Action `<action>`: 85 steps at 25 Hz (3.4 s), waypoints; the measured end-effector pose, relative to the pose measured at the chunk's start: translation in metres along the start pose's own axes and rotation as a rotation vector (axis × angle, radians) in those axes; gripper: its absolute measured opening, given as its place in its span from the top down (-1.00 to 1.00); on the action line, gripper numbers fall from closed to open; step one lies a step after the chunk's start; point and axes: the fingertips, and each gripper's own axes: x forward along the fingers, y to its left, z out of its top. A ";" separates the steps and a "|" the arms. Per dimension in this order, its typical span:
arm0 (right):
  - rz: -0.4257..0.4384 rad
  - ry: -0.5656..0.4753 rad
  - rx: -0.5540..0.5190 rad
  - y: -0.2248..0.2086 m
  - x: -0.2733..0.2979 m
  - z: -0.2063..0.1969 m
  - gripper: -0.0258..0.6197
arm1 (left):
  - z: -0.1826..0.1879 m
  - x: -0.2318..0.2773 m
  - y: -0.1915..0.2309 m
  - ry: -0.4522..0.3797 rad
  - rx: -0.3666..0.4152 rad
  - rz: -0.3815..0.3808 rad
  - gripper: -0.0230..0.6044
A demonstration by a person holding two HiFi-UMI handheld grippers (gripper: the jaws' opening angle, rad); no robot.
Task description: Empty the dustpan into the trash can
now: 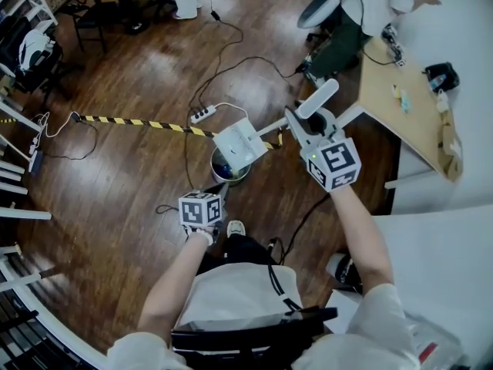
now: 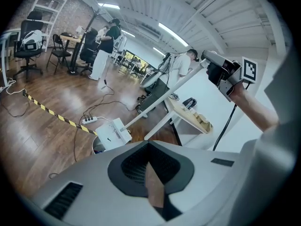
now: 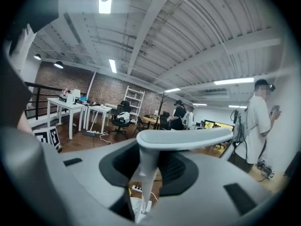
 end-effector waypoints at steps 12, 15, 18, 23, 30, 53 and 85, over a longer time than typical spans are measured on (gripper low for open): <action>0.002 0.037 -0.125 0.079 -0.015 -0.002 0.56 | -0.050 -0.066 0.006 0.032 0.066 -0.042 0.95; 0.008 0.040 -0.129 0.087 -0.020 -0.004 0.56 | -0.062 -0.079 0.005 0.034 0.056 -0.049 0.95; 0.014 0.046 -0.141 0.099 -0.025 -0.006 0.56 | -0.071 -0.085 0.003 0.034 0.053 -0.060 0.95; 0.021 0.043 -0.160 0.119 -0.032 -0.007 0.56 | -0.075 -0.089 0.000 0.028 0.062 -0.072 0.95; 0.035 0.055 -0.175 0.125 -0.039 -0.013 0.56 | -0.080 -0.091 -0.006 0.031 0.058 -0.080 0.95; 0.029 0.057 -0.181 0.115 -0.018 0.002 0.56 | -0.067 -0.091 0.002 0.011 0.023 -0.079 0.95; -0.363 0.074 0.320 -0.132 -0.021 0.032 0.56 | -0.025 -0.036 0.001 0.011 0.003 -0.004 0.95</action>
